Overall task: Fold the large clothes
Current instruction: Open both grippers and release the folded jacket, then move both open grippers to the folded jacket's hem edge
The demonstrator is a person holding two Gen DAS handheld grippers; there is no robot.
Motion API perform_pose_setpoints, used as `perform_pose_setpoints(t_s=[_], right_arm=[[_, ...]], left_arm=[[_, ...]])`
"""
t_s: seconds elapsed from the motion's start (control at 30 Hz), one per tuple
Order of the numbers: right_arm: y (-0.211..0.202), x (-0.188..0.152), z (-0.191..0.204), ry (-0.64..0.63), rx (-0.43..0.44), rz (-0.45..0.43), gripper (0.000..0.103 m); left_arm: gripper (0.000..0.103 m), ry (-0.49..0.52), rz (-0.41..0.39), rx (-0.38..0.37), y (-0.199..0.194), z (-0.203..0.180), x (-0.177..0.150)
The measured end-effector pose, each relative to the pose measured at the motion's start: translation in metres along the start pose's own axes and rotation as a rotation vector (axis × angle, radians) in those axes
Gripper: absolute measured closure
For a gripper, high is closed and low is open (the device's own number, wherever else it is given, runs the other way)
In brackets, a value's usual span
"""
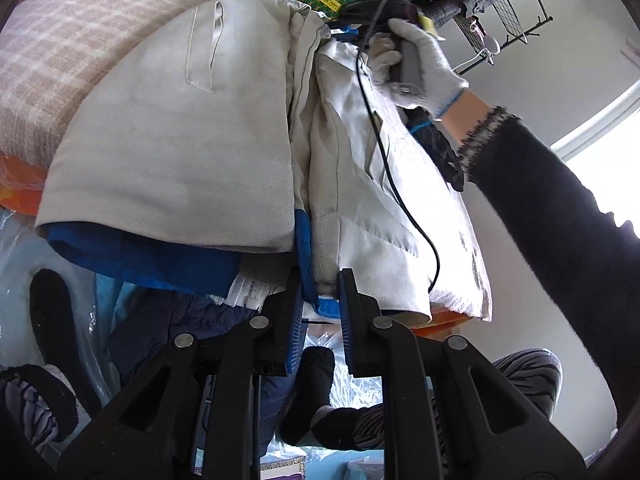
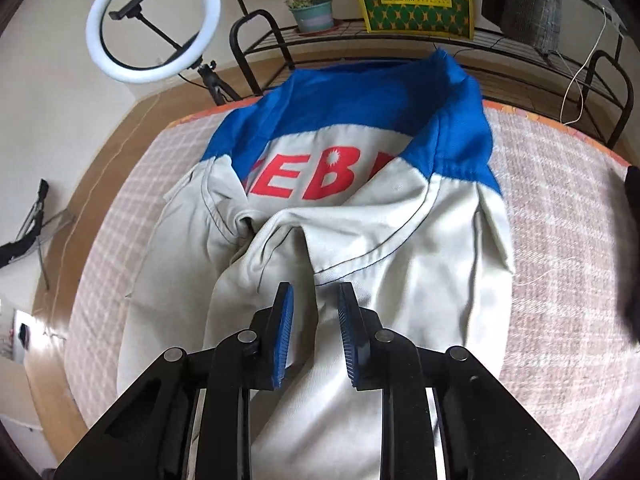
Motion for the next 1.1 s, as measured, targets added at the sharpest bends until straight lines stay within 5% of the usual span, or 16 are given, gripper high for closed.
perform_pose_setpoints(t_s=[0.23, 0.43, 0.67, 0.7, 0.77, 0.9, 1.1], right_arm=[[0.021, -0.01, 0.012, -0.034, -0.084, 0.013, 0.079], [-0.062, -0.027, 0.008, 0.01, 0.028, -0.077, 0.079], [-0.177, -0.12, 0.004, -0.076, 0.074, -0.156, 0.079], [-0.189, -0.136, 0.004, -0.093, 0.069, -0.161, 0.079], [-0.204, -0.169, 0.007, -0.125, 0.065, -0.16, 0.075], [-0.215, -0.234, 0.0, -0.116, 0.07, -0.143, 0.069], [-0.174, -0.308, 0.014, -0.114, 0.091, -0.028, 0.07]], left_arm=[[0.088, 0.061, -0.016, 0.008, -0.035, -0.003, -0.004], [0.088, 0.12, -0.073, 0.042, -0.07, 0.011, 0.014], [0.086, 0.217, -0.094, 0.105, -0.087, 0.033, 0.057], [0.082, 0.228, -0.088, 0.112, -0.087, 0.036, 0.061], [0.053, 0.248, -0.075, 0.125, -0.088, 0.042, 0.068], [0.052, 0.272, -0.059, 0.136, -0.081, 0.05, 0.078], [0.053, 0.344, -0.03, 0.172, -0.064, 0.052, 0.091]])
Point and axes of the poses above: each gripper's, at about its wrist camera, not at the fingertips, and y roughly the way its jaws point, z to its left, x to its top, the point moved 7 cm from there along y, roughly the way its jaws point, and after that the axes turned 5 degrees about y, right-handed, at the moved point
